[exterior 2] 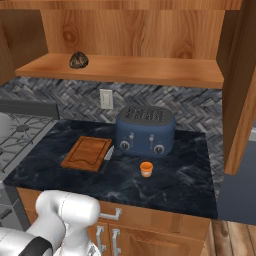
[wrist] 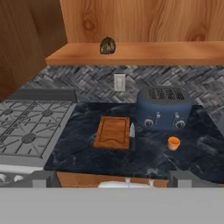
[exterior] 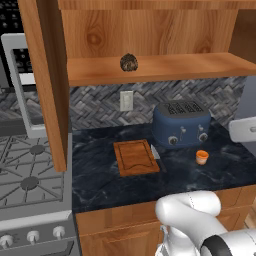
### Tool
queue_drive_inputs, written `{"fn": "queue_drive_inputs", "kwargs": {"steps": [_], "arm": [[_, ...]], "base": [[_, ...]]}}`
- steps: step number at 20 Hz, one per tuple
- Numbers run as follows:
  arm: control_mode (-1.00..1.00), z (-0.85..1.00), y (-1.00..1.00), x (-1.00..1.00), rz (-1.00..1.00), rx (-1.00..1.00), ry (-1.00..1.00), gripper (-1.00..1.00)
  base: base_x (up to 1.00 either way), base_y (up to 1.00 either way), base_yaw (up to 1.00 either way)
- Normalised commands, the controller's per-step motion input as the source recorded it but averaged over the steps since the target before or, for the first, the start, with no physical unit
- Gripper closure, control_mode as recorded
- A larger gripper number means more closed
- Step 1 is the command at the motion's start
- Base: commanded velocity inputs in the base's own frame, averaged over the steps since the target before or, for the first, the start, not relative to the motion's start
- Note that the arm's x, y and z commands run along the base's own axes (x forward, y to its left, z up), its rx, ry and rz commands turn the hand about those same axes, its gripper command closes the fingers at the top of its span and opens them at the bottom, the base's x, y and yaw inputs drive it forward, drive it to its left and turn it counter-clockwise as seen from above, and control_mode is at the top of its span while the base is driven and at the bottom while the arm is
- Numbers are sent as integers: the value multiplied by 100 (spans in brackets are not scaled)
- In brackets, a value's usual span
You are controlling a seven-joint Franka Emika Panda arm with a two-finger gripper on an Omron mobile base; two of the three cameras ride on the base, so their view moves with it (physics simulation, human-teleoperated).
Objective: Pick the bread, place it on the cutting board, pick the jam, place it on the counter, and close the cabinet.
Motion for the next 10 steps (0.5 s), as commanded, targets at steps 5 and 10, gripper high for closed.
{"fn": "queue_drive_inputs", "kwargs": {"steps": [5, 10], "arm": [[-100, 3, 10, 0, 0, 0, 0, -100], [-100, 4, 8, 0, 0, 0, 0, -100]], "base": [[0, 0, 0], [0, 0, 0]]}}
